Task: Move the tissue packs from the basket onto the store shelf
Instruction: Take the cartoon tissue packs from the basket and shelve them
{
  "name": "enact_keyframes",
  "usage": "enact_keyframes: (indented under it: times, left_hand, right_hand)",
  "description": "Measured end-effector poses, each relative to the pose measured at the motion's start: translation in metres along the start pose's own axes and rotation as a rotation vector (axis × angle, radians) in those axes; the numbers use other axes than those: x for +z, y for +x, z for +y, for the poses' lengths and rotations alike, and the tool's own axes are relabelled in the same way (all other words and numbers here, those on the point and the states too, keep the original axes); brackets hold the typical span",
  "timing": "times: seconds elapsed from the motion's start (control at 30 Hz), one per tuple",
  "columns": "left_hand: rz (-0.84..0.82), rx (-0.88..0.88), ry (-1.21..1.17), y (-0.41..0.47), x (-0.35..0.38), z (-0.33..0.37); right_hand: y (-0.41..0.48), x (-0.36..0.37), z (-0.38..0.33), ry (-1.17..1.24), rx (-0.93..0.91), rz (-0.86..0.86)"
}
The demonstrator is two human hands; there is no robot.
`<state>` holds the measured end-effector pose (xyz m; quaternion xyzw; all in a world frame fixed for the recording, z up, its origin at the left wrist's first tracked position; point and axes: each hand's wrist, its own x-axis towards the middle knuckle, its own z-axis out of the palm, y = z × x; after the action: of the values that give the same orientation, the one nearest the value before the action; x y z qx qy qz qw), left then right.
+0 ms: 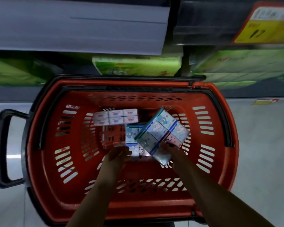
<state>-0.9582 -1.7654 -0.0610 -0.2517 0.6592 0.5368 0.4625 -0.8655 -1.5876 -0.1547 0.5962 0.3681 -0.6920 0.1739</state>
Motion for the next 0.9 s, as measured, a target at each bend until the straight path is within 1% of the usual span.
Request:
enact_keyframes:
  times: [0.07, 0.17, 0.23, 0.3, 0.37, 0.53, 0.6, 0.67, 0.8, 0.9]
  left_hand:
    - [0.004, -0.011, 0.030, 0.003, 0.000, 0.000]
    - [0.001, -0.010, 0.062, 0.006, 0.000, 0.002]
    - [0.006, -0.008, 0.055, 0.005, -0.002, 0.006]
    - [0.012, 0.014, 0.038, 0.003, -0.002, 0.012]
    - [0.020, 0.028, 0.026, 0.000, -0.005, 0.018]
    - [0.014, 0.056, 0.062, -0.020, -0.013, 0.029]
    - [0.002, 0.075, 0.085, -0.027, -0.018, 0.031]
    - [0.009, 0.071, 0.079, -0.030, -0.024, 0.032]
    - [0.032, 0.061, 0.036, -0.041, -0.030, 0.033]
    - [-0.007, 0.030, -0.023, -0.047, -0.034, 0.032]
  right_hand:
    - [-0.005, 0.001, -0.002, 0.034, 0.009, -0.017]
    - [-0.010, 0.000, -0.005, 0.070, -0.048, -0.058]
    - [-0.014, 0.000, -0.004, 0.135, -0.051, -0.084]
    - [-0.015, 0.001, -0.003, 0.182, -0.027, -0.049]
    - [-0.018, 0.006, -0.003, 0.212, -0.049, -0.029]
    - [-0.043, 0.010, -0.007, 0.405, -0.047, -0.105]
    - [-0.054, 0.010, -0.008, 0.429, -0.032, -0.095]
    - [-0.063, 0.011, -0.005, 0.405, -0.018, -0.078]
    - [-0.080, 0.012, 0.003, 0.249, 0.003, -0.063]
    - [-0.097, 0.010, 0.003, 0.105, -0.015, -0.160]
